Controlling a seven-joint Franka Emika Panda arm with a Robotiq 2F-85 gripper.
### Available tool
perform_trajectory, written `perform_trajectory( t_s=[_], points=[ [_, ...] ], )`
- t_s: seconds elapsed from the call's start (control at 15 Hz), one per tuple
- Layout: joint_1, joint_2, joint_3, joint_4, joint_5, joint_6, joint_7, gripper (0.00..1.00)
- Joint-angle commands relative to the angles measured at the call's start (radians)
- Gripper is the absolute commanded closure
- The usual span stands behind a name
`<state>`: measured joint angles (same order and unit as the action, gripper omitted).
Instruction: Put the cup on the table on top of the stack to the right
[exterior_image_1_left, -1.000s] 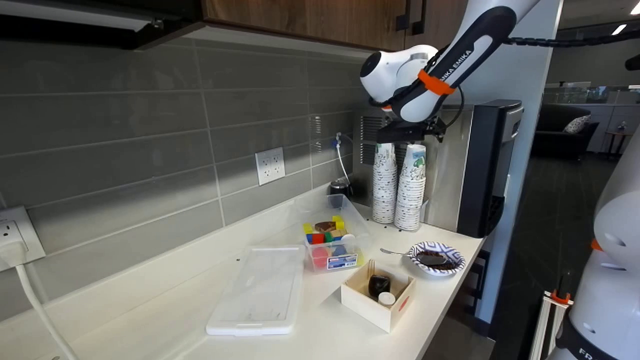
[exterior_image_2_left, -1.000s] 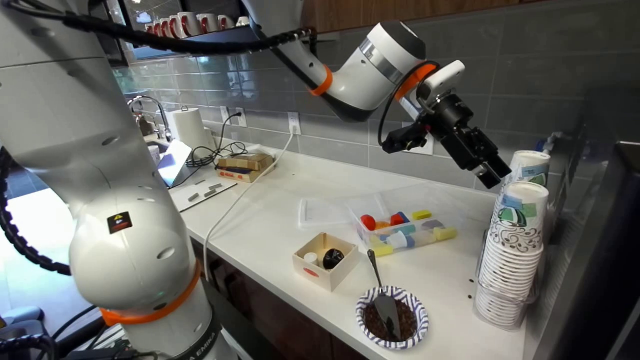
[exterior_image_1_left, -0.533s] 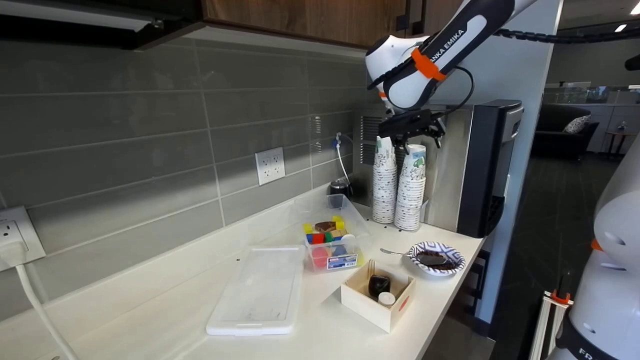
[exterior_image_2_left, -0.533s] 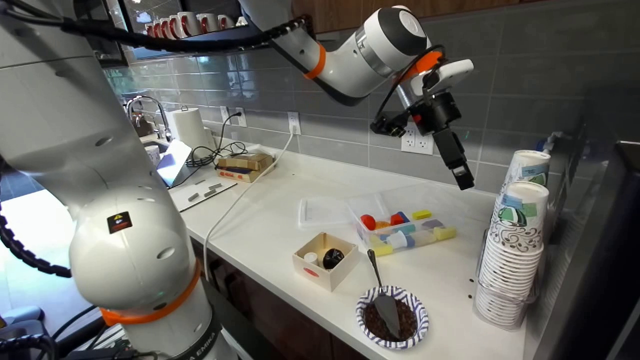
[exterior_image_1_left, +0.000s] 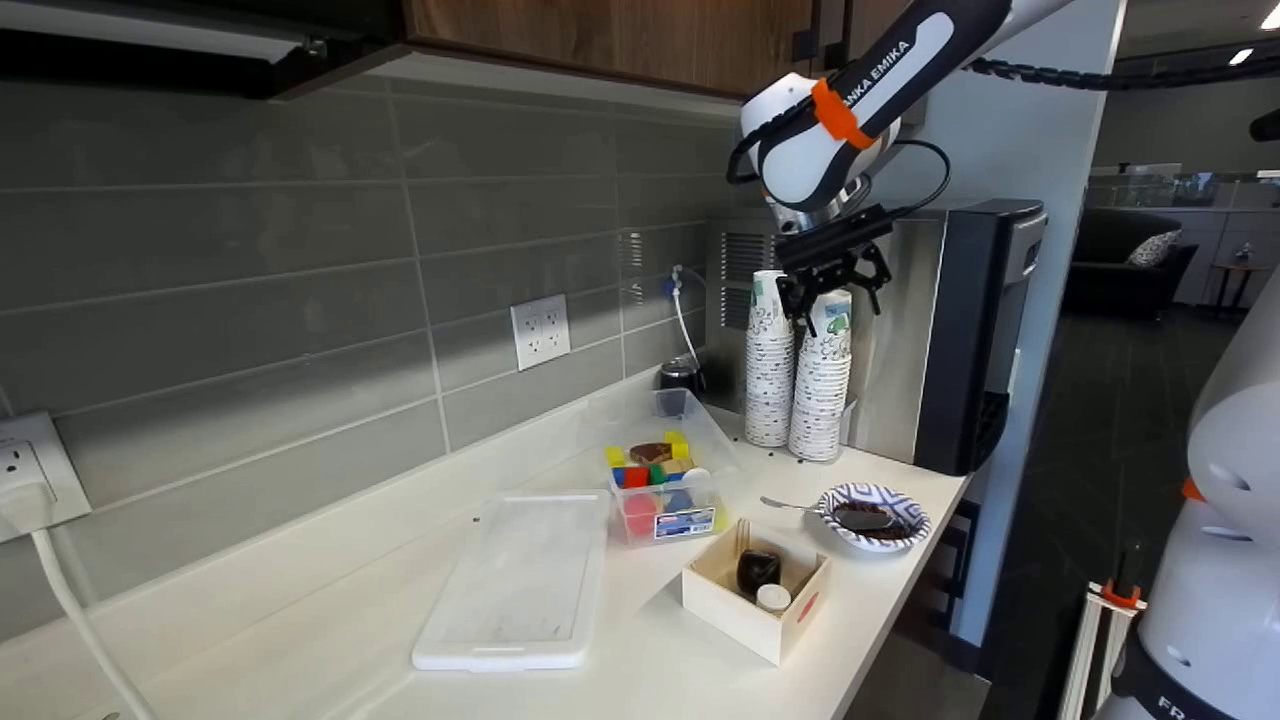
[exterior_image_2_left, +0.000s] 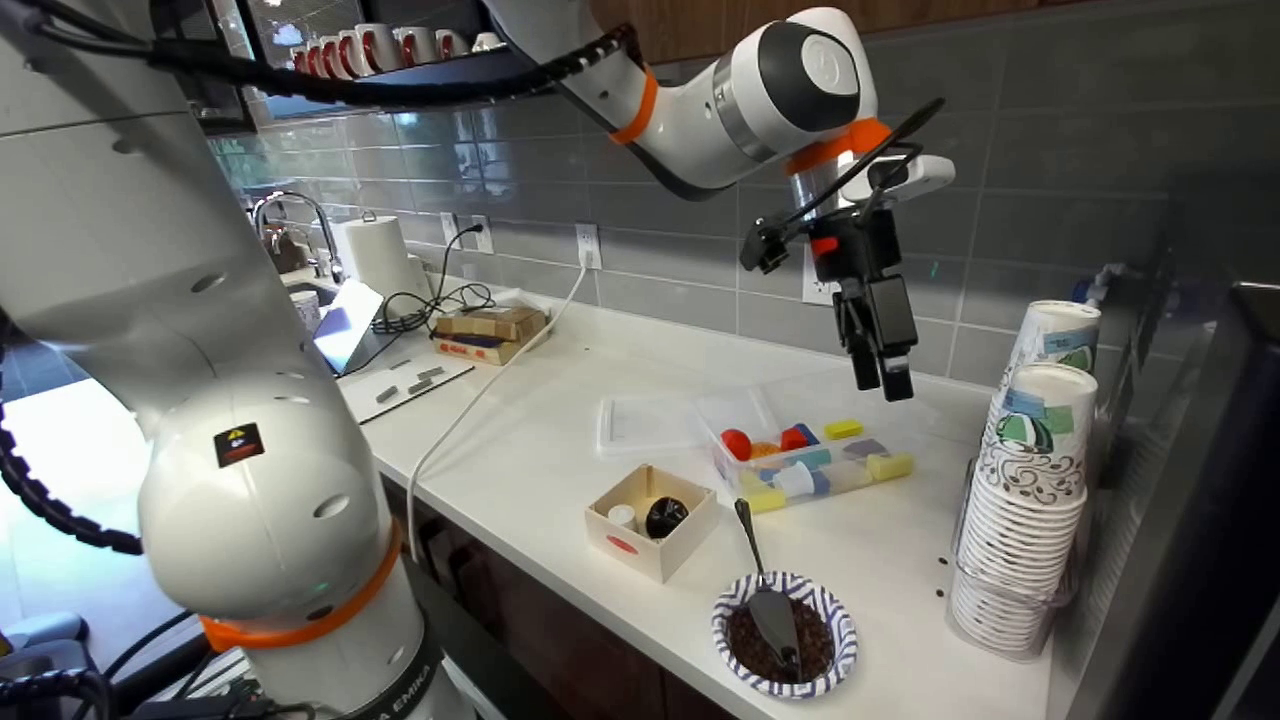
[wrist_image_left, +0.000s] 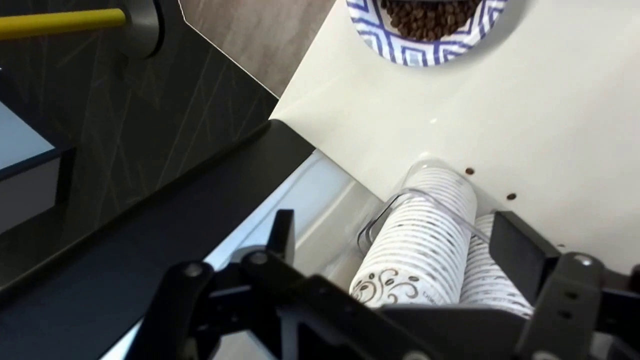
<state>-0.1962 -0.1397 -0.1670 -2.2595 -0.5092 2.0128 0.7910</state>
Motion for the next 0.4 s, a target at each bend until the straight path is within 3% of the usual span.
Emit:
perform_trajectory(
  t_s=[0.0, 0.33],
  points=[
    [-0.001, -0.006, -0.010, 0.010, 0.110, -0.049, -0.230, 0.00],
    [-0.005, -0.002, -0.007, 0.022, 0.166, -0.125, -0.414, 0.00]
  ],
)
